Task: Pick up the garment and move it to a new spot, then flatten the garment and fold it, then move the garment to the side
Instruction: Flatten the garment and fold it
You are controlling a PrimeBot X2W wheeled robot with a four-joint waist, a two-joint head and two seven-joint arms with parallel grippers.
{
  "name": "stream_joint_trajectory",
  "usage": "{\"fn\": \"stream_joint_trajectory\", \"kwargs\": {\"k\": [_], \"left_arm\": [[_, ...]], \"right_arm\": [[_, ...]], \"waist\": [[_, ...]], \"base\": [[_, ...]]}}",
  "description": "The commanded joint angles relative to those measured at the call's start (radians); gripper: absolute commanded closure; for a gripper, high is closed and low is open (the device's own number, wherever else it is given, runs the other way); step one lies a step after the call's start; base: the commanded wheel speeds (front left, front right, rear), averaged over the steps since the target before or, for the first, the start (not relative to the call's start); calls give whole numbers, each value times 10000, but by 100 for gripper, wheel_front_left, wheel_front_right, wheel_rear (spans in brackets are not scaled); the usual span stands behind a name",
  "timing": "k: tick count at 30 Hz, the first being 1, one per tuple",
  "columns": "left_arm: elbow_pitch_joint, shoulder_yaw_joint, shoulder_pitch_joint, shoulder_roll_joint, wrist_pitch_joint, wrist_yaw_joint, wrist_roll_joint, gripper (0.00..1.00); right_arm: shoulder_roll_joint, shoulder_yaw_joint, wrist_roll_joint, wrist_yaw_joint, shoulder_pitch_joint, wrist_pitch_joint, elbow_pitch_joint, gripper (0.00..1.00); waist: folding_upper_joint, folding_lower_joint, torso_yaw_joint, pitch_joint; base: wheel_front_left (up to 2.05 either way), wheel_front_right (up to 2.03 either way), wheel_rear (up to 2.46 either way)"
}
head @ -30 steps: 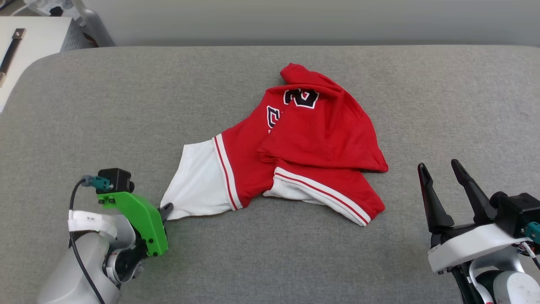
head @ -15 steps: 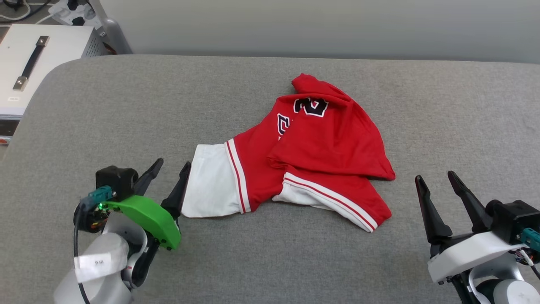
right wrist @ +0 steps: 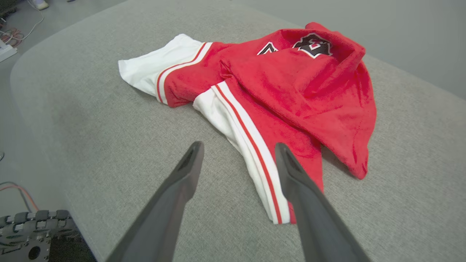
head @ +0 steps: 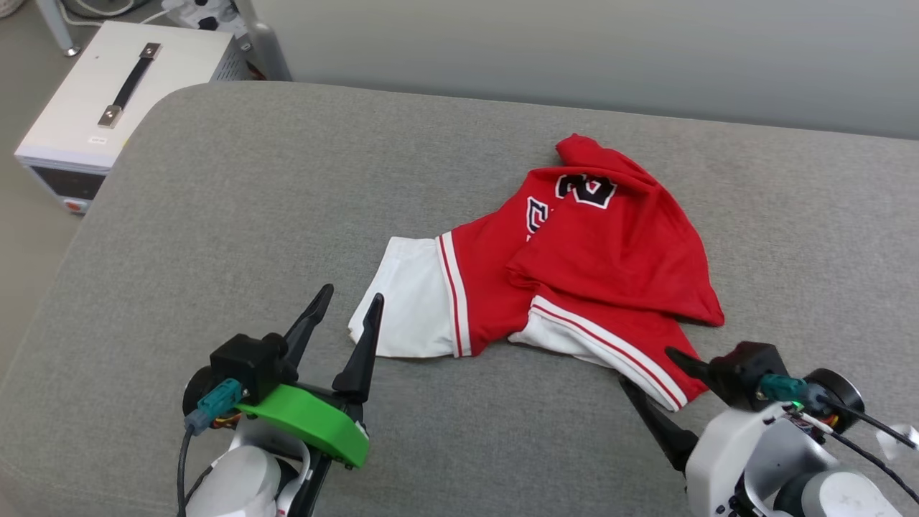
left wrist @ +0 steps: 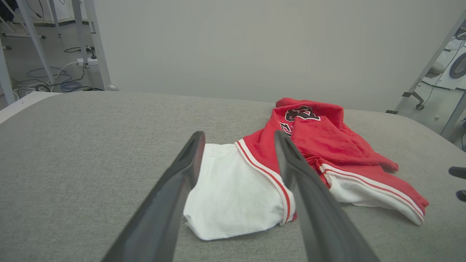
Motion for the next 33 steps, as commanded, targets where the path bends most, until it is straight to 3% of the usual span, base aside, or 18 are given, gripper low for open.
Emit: {"fn": "stream_joint_trajectory", "kwargs": {"k": [1, 10, 18, 26, 27, 28, 30, 33], "left_arm": [[-7, 94, 24, -117, -54, -66, 113, 0], [320, 301, -126, -726, -56, -316, 361, 0], [533, 518, -155, -974, -56, -392, 486, 0], [565, 579, -196, -1124, -56, -408, 554, 0], [567, 565, -203, -1126, -56, -409, 546, 0], [575, 549, -216, -1126, -56, -409, 537, 0], [592, 518, -249, -1116, -56, -410, 522, 0], [625, 510, -278, -1096, -56, -410, 503, 0]], "right_arm": [[-200, 332, 197, -7, -428, 363, 67, 0], [-797, 1925, 1020, -7, -2487, 1852, 1936, 0], [-808, 2532, 1377, -7, -3298, 2105, 3416, 0], [-881, 2839, 1615, -7, -3602, 1928, 4291, 0], [-889, 2880, 1656, -7, -3614, 1922, 4365, 5], [-903, 2941, 1696, -7, -3635, 1891, 4435, 52], [-918, 3063, 1778, -7, -3687, 1769, 4502, 100], [-942, 3107, 1899, -7, -3762, 1412, 4533, 100]], "waist": [[0, 0, 378, 164], [0, 0, 1295, 585], [0, 0, 1824, 901], [0, 0, 1853, 1141], [0, 0, 1834, 1159], [0, 0, 1807, 1178], [0, 0, 1747, 1192], [0, 0, 1624, 1152]], "base": [[0, 0, 0], [0, 0, 0], [0, 0, 0], [0, 0, 0], [0, 0, 0], [0, 0, 0], [0, 0, 0], [0, 0, 0]]}}
